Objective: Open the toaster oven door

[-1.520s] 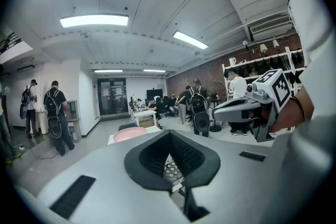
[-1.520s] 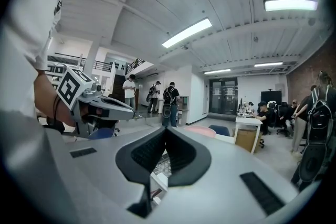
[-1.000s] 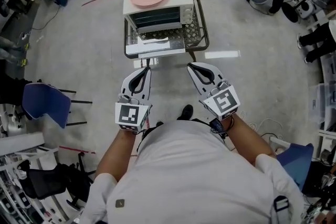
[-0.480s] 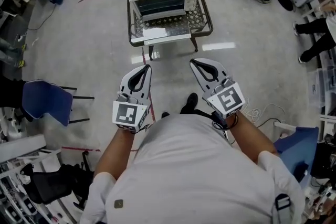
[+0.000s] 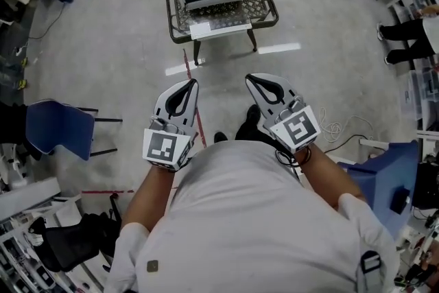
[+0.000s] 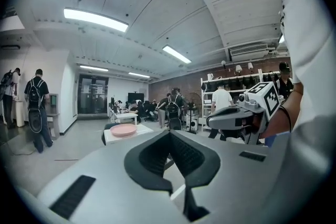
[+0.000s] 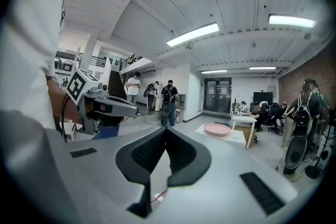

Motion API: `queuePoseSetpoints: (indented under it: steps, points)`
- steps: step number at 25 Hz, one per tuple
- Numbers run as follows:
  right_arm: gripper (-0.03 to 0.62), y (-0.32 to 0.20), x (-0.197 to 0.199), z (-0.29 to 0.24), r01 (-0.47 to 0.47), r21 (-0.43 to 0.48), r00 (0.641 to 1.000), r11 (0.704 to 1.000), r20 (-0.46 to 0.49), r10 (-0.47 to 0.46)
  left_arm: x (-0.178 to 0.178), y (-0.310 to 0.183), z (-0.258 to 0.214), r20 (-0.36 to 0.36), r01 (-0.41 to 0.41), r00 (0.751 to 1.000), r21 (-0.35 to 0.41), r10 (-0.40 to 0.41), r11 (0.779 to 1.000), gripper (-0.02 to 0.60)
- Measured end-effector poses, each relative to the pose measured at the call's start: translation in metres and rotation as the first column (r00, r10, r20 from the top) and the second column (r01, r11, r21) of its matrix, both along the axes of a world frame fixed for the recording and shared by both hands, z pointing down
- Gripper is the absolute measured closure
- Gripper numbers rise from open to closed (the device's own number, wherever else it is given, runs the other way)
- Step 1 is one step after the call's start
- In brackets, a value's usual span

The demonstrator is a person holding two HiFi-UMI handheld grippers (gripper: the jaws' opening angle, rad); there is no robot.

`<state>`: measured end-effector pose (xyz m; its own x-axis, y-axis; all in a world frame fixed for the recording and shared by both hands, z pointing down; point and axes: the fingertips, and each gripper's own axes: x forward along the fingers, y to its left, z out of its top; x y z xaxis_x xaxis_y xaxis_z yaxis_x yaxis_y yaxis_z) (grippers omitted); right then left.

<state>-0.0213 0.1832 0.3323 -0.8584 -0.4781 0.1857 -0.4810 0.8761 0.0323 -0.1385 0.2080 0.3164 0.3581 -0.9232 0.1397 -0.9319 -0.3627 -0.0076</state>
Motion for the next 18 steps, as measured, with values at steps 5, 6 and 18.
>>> queuePoseSetpoints:
  steps: [5,6,18]
  points:
    - [0.577,0.035,-0.01,0.0,-0.01,0.001,1.0,1.0,0.002,0.01,-0.01,0.03,-0.006,-0.032,-0.02,0.999,0.014,0.021,1.0,0.566]
    - [0.576,0.041,-0.012,0.0,-0.01,0.005,1.0,1.0,0.001,0.01,-0.012,0.034,-0.005,-0.035,-0.023,0.999,0.013,0.023,1.0,0.566]
    - [0.576,0.085,-0.007,0.014,-0.048,-0.012,0.999,0.999,0.002,0.048,-0.018,0.074,0.005,-0.066,-0.027,0.997,0.013,0.027,1.0,0.566]
